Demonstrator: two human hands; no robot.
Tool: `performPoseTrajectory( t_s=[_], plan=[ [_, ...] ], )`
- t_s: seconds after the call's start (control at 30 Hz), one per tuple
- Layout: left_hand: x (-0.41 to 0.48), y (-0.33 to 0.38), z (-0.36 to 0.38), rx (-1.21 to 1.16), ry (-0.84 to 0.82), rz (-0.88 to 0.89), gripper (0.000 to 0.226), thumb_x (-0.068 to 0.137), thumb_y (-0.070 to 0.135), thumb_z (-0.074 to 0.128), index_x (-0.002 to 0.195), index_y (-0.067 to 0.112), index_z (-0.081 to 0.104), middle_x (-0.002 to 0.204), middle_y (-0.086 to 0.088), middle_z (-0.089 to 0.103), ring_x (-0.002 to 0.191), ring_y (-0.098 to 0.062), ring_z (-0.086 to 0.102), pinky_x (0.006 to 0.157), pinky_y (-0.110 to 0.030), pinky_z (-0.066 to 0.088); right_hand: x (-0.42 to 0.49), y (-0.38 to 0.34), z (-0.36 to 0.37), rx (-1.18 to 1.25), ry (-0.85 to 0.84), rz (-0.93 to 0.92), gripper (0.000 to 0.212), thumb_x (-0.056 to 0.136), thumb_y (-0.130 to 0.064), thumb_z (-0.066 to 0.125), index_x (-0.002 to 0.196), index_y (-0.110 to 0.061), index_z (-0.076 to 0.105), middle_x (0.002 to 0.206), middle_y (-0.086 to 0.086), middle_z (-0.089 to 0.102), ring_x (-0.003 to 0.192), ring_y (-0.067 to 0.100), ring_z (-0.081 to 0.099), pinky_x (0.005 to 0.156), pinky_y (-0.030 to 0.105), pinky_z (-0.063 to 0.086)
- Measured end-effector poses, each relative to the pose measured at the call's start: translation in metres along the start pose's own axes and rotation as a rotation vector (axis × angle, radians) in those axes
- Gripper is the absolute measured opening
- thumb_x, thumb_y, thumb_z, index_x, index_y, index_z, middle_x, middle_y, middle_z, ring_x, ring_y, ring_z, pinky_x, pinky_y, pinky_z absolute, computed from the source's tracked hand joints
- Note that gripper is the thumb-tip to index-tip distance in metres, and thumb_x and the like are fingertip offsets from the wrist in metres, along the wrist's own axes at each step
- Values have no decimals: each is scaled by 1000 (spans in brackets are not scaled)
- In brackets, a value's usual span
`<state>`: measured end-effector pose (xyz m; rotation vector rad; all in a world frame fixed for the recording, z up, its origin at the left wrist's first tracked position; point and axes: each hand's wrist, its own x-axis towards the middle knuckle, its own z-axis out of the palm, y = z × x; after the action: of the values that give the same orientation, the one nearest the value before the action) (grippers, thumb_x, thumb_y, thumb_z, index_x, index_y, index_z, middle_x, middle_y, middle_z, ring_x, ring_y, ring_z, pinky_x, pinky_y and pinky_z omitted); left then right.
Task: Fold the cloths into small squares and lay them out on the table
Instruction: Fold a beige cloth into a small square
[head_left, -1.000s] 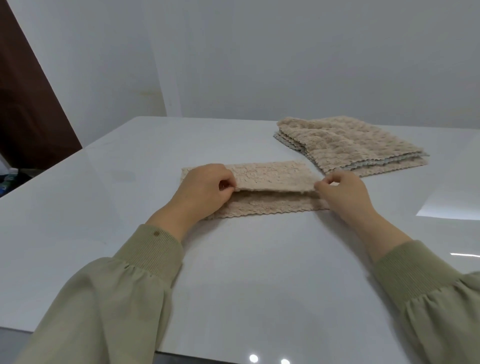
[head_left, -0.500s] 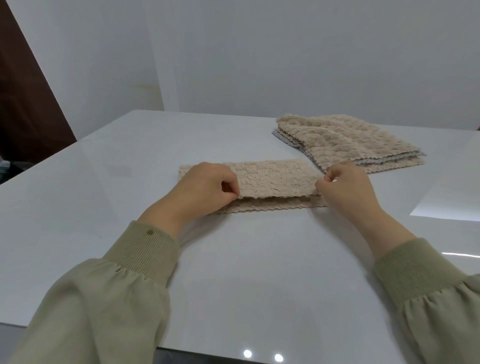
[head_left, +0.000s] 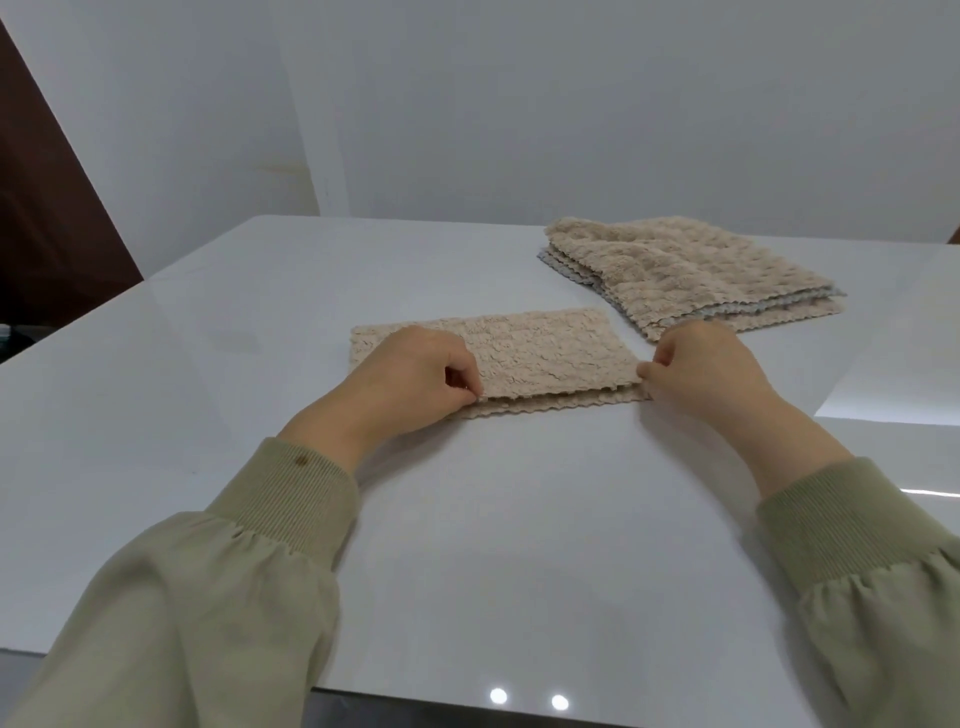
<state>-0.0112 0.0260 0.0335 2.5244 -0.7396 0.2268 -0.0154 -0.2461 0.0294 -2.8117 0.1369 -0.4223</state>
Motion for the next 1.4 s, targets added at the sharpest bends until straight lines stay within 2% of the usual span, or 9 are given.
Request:
performPoseTrajectory(
  t_s=[0.13,0.33,0.63,0.8,0.87,1.0,1.23,1.3,1.4],
  plan=[
    [-1,2,-1,-41,159,39,13,74,6,72,71,18,74,74,11,65,70,-2,56,69,-11,42,0,-3,-5,52,72,7,23,82,-12,63,66,4,61,71,22,62,73,33,55,53,29,36],
    [-2,4,1,-8,-139,-63,15,77,9,69,74,23,74,77,15,66,77,-2,59,76,-23,49,-1,-1,-8,-21,-165,66,25,83,-20,65,60,-13,58,68,5,59,80,27,57,64,27,39],
    [-3,-1,-6,-4,-32,-62,17,74,5,65,75,20,73,78,11,66,75,-2,57,73,-24,49,-1,-7,-15,96,-188,102,27,84,-16,63,59,-6,62,54,5,55,54,17,48,48,23,32],
    [-3,-1,-6,-2,-137,-96,16,76,7,64,75,22,72,76,13,65,73,1,56,70,-17,46,-1,-4,-9,-15,-245,105,25,85,-24,64,67,-5,66,71,10,63,68,22,54,52,24,36],
    [-3,-2,-6,-11,-148,-106,16,76,7,64,75,21,72,76,12,66,73,1,56,69,-17,46,-1,-6,-7,7,-144,108,24,87,-22,60,69,-6,64,72,10,63,68,23,53,54,26,35],
    [-1,-1,0,-28,-159,-107,17,76,8,64,72,24,70,77,10,67,74,-5,59,73,-26,51,-1,-19,10,146,255,-8,20,89,-10,49,86,2,65,96,19,63,94,34,52,77,33,36],
    [-4,0,-11,43,-158,-126,9,76,15,67,80,23,69,79,11,63,75,-5,56,71,-24,49,-3,-91,42,374,302,-201,29,90,-3,43,116,-5,57,124,9,57,120,22,44,96,22,28],
    [-7,-4,-20,132,-194,-144,12,74,16,67,81,25,65,82,12,60,77,-6,56,71,-25,50,-2,-106,49,341,263,-269,34,92,-6,42,124,-5,52,134,11,51,128,24,40,105,29,27],
    [-10,-7,-29,152,-264,-215,14,73,11,64,73,25,61,79,10,59,73,-11,58,66,-33,55,0,-113,66,22,-100,-328,47,99,-29,28,144,-14,31,153,6,28,143,24,20,115,47,11]
  ],
)
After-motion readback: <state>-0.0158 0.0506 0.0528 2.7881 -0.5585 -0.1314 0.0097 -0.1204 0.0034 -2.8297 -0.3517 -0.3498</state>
